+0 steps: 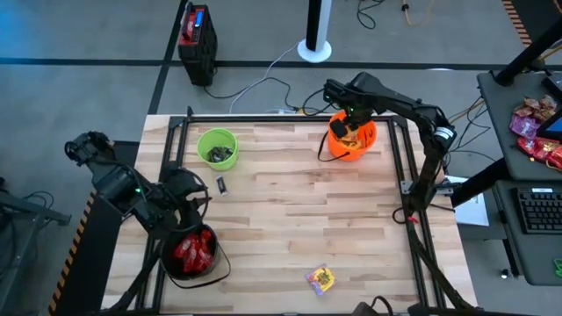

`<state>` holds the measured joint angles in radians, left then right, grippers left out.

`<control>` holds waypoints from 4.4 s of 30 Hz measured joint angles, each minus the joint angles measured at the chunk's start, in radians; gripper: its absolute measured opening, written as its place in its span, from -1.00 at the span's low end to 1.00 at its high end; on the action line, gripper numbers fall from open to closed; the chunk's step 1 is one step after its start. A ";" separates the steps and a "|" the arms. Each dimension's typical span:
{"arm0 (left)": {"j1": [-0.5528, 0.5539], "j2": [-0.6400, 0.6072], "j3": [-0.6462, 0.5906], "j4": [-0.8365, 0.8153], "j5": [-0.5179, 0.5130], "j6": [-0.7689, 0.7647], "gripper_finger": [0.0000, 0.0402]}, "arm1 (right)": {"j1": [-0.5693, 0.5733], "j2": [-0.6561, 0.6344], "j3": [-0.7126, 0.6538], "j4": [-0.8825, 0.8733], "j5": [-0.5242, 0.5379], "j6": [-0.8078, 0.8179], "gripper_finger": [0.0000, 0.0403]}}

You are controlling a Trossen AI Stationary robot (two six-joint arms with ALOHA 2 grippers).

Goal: Sort candy by brand, put in halloween buckets
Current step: Put the yellow candy into the orange bucket, then put the brown candy into the green bucket

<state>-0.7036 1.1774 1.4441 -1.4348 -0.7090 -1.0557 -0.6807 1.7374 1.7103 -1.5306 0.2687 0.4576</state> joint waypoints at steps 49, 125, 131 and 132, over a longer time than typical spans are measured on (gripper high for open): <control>0.076 -0.039 0.360 -0.002 -0.081 0.329 -0.36 | 0.656 0.656 0.408 1.245 -0.061 0.135 -0.01; 0.143 -0.141 0.021 0.276 0.094 0.669 -0.44 | 0.735 -0.016 -0.114 0.800 -0.217 -0.357 -0.96; 0.244 -0.212 -0.091 0.409 0.098 0.699 -0.44 | 0.735 -0.066 -0.428 1.190 -0.226 -0.338 -0.85; 0.256 -0.220 -0.111 0.422 0.103 0.699 -0.44 | 0.735 -0.057 -0.457 1.228 -0.225 -0.335 -0.81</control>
<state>-0.4480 0.9578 1.3333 -1.0130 -0.6058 -0.3569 0.0544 1.6808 1.2530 -0.3021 0.0434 0.1227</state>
